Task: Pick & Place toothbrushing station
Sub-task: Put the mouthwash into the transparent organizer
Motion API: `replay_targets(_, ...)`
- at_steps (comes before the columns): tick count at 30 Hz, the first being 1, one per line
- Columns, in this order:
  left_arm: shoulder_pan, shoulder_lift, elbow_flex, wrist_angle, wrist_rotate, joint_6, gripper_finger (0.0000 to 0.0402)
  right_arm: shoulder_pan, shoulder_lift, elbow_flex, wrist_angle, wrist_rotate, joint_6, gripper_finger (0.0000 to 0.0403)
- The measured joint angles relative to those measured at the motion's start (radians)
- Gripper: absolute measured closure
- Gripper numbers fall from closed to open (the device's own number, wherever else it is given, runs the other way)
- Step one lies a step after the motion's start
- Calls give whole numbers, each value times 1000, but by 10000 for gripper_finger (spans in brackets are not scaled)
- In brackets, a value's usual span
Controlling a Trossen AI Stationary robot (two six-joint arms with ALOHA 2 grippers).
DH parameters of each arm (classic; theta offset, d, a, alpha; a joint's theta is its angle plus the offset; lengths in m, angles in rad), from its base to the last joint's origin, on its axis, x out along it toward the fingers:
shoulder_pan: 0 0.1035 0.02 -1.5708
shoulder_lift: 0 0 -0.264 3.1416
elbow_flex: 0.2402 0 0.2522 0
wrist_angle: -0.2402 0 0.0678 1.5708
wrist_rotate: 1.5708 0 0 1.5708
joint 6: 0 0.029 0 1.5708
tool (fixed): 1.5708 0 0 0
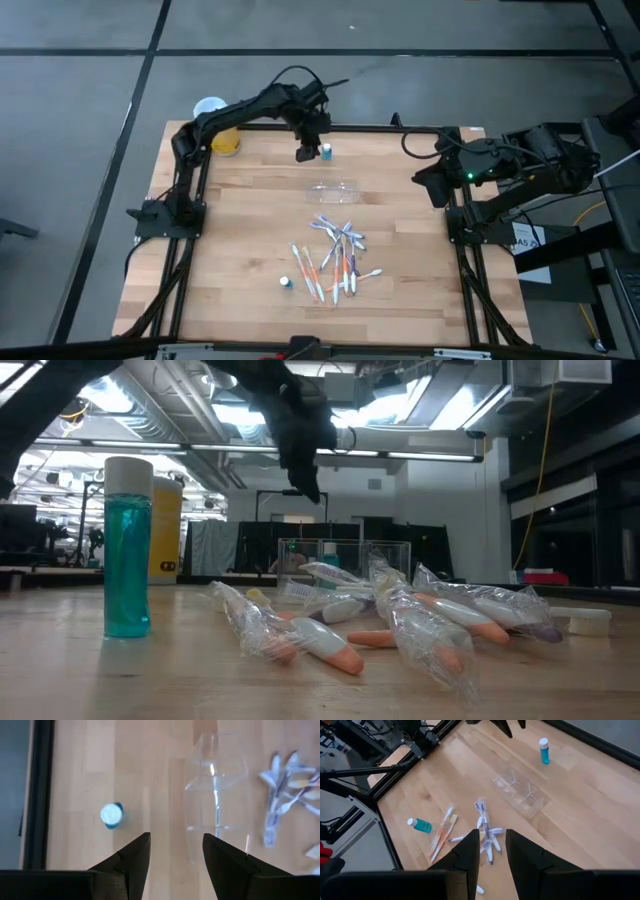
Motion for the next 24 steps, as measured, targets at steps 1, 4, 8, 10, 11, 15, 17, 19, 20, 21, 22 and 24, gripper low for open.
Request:
replay_targets(1,-1,1,-1,9,-8,6,224,0,0,0,0,0,0,305)
replay_targets(4,-7,4,-1,41,-44,36,224,0,0,0,0,0,0,305)
replay_targets(8,-13,6,-1,113,-71,49,224,14,0,0,0,10,0,305)
replay_targets(10,-13,6,-1,135,-69,41,224,24,0,0,2,18,1,305)
replay_targets(11,-12,6,-1,135,-69,42,224,28,0,0,2,18,3,305)
replay_targets(15,-11,6,-1,136,-68,41,224,53,0,0,2,35,17,305)
replay_targets(17,-7,6,-1,135,-64,32,224,63,1,0,3,42,21,305)
replay_targets(19,-5,9,-1,134,-63,21,224,69,2,0,3,44,21,305)
replay_targets(20,-4,16,-1,137,-63,17,224,71,4,0,3,44,22,305)
replay_targets(21,-1,23,-1,138,-63,8,224,74,5,0,4,44,23,305)
replay_targets(22,3,33,-1,132,-64,4,224,77,6,0,4,44,23,305)
replay_targets(24,3,55,-1,138,-76,3,224,81,8,0,8,44,23,305)
